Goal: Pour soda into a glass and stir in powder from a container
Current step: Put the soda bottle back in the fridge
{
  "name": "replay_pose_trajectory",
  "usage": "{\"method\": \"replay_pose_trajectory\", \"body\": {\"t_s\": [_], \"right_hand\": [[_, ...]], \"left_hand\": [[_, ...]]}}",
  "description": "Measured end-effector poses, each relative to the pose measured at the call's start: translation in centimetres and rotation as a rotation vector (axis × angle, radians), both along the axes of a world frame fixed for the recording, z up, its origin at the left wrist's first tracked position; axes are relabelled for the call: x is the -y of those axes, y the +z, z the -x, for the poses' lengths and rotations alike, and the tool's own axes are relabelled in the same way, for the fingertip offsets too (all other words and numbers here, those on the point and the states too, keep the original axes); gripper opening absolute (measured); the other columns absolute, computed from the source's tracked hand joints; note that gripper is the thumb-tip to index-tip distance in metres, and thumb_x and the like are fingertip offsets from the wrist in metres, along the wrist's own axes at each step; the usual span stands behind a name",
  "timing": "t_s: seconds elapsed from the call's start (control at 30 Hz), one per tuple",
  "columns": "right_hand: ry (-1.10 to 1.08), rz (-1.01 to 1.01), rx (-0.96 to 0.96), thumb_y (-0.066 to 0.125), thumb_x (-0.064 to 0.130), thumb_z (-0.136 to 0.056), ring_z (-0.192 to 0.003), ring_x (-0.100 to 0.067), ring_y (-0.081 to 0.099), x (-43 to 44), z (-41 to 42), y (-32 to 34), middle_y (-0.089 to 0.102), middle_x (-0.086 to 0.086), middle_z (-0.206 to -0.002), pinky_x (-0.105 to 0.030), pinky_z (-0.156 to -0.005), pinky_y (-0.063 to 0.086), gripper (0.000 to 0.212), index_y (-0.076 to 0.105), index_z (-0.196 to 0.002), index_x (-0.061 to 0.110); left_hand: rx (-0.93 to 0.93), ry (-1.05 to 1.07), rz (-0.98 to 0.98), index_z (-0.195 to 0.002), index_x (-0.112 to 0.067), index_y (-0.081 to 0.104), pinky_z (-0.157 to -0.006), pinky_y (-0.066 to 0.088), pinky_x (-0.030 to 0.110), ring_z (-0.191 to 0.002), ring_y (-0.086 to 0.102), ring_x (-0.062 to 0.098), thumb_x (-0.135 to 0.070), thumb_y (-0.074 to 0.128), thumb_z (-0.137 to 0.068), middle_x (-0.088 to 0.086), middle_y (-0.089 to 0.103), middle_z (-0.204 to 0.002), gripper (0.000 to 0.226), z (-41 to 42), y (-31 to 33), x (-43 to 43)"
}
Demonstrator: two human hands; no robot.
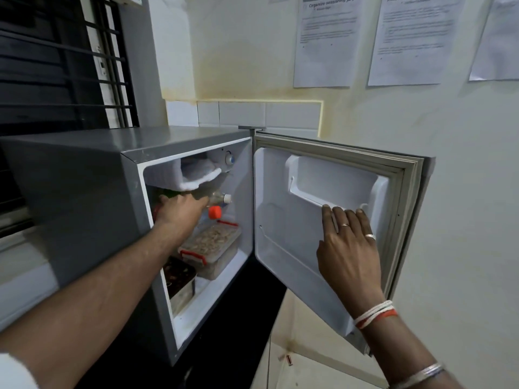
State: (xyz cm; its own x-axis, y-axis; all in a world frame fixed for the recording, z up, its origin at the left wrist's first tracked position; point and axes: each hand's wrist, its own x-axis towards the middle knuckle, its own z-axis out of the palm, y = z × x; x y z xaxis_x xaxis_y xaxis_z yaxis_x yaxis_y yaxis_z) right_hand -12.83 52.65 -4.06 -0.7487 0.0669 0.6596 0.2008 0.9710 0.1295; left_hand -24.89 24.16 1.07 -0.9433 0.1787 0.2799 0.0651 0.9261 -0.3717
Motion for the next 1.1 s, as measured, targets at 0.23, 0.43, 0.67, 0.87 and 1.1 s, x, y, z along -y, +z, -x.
{"method": "replay_pose_trajectory", "body": {"t_s": [0.23, 0.43, 0.67, 0.87, 1.1], "right_hand": [[0.036, 0.017, 0.004, 0.061, 0.012, -0.086, -0.133, -0.039, 0.049, 1.5, -0.7, -0.5, 0.052, -0.02, -0.142, -0.045, -0.125, 0.02, 0.054, 0.053, -0.138, 0.003], [0.066, -0.009, 0.109, 0.073, 0.014, -0.078, -0.134, -0.047, 0.051, 5.7, -2.3, -0.4, 0.05, -0.037, -0.142, -0.046, -0.124, 0.015, 0.022, 0.073, -0.098, 0.005], [0.653, -0.077, -0.054, 0.065, 0.031, -0.094, -0.132, -0.025, 0.055, 9.8, -6.0, 3.3, 0.066, -0.001, -0.131, -0.039, -0.105, 0.045, 0.035, 0.063, -0.129, 0.029], [0.509, 0.204, -0.386, 0.059, 0.039, -0.098, -0.156, -0.039, 0.012, 12.0, -4.7, 3.6, 0.016, -0.01, -0.169, -0.061, -0.123, 0.018, 0.064, 0.036, -0.157, 0.03], [0.75, 0.22, -0.302, 0.064, 0.021, -0.098, -0.155, -0.021, -0.022, 19.1, -1.2, 3.0, -0.015, -0.009, -0.167, -0.039, -0.128, 0.002, 0.081, 0.016, -0.163, 0.015]], "left_hand": [[0.084, 0.242, 0.192, -0.126, -0.017, 0.069, -0.108, 0.041, 0.057, -0.12, 0.065, 0.026, -0.011, 0.055, -0.101, 0.002, 0.068, -0.126, 0.029, 0.5, -0.8, 0.1], [0.124, 0.18, 0.177, -0.123, -0.016, 0.069, -0.11, 0.042, 0.059, -0.119, 0.066, 0.027, -0.008, 0.057, -0.099, 0.005, 0.069, -0.124, 0.027, -1.9, 0.3, -0.8], [-0.705, -0.582, -0.683, -0.108, -0.023, 0.074, -0.086, 0.049, 0.041, -0.077, 0.063, 0.011, -0.026, 0.055, -0.094, -0.009, 0.074, -0.095, 0.024, -11.7, 2.1, 2.5], [-0.658, -0.487, -1.164, -0.153, -0.019, 0.046, -0.097, 0.036, 0.002, -0.125, 0.048, 0.006, -0.063, 0.039, -0.102, 0.01, 0.043, -0.149, 0.067, -13.3, 0.3, 6.2], [-0.255, -0.512, -1.579, -0.147, -0.054, 0.041, -0.13, 0.016, 0.044, -0.154, 0.025, -0.001, -0.102, 0.009, -0.071, -0.023, 0.03, -0.165, 0.095, -12.9, -2.1, 8.1]]}}
